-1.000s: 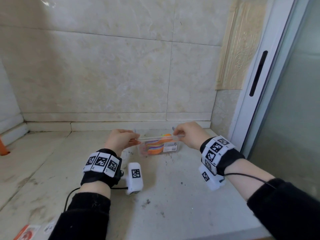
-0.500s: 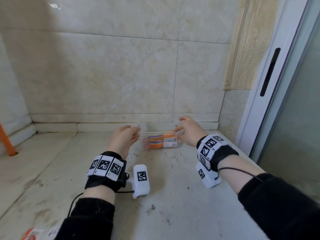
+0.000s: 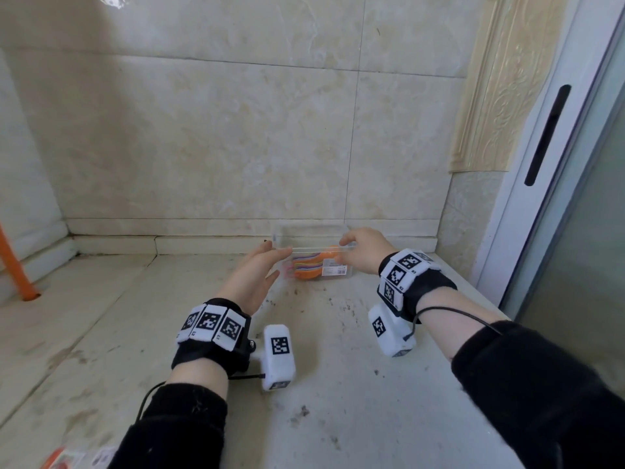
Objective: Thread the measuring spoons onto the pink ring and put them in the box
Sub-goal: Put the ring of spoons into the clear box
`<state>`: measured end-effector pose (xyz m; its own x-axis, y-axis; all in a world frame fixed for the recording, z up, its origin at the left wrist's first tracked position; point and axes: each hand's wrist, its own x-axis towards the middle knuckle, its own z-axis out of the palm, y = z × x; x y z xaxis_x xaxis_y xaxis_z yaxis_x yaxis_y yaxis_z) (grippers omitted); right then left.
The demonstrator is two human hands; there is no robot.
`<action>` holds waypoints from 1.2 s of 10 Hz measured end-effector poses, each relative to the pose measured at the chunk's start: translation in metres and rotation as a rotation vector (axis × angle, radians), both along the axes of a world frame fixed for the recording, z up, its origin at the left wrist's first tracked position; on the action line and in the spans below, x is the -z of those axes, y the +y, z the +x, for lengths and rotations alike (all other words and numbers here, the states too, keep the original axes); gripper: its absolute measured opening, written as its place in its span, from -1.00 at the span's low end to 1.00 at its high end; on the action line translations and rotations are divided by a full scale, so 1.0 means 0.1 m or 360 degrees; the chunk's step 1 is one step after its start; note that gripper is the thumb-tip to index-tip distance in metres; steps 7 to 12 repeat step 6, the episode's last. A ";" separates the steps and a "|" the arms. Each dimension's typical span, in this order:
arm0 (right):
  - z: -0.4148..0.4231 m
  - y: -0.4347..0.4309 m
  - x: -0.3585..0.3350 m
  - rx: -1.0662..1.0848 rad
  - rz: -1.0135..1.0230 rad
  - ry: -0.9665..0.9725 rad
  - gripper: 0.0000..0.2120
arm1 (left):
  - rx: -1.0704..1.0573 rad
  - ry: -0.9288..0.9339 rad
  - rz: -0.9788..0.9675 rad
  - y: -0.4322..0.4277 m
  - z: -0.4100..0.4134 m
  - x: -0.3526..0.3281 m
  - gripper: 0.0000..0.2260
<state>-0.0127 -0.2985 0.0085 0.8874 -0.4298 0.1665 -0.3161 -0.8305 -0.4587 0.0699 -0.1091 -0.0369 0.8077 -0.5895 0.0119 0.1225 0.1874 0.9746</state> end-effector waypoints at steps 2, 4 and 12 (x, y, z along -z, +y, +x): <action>0.10 -0.01 0.08 0.0006 0.0222 -0.0071 -0.61 | 0.0087 0.0082 -0.0110 0.04 0.07 0.02 -0.33; 0.15 -0.01 0.07 0.0022 0.0221 -0.0096 -0.66 | 0.0078 0.0106 -0.0174 0.04 0.11 0.01 -0.38; 0.10 0.01 0.04 -0.0014 0.0167 -0.0046 -0.62 | -0.0030 -0.0002 -0.0061 0.05 0.12 0.01 -0.38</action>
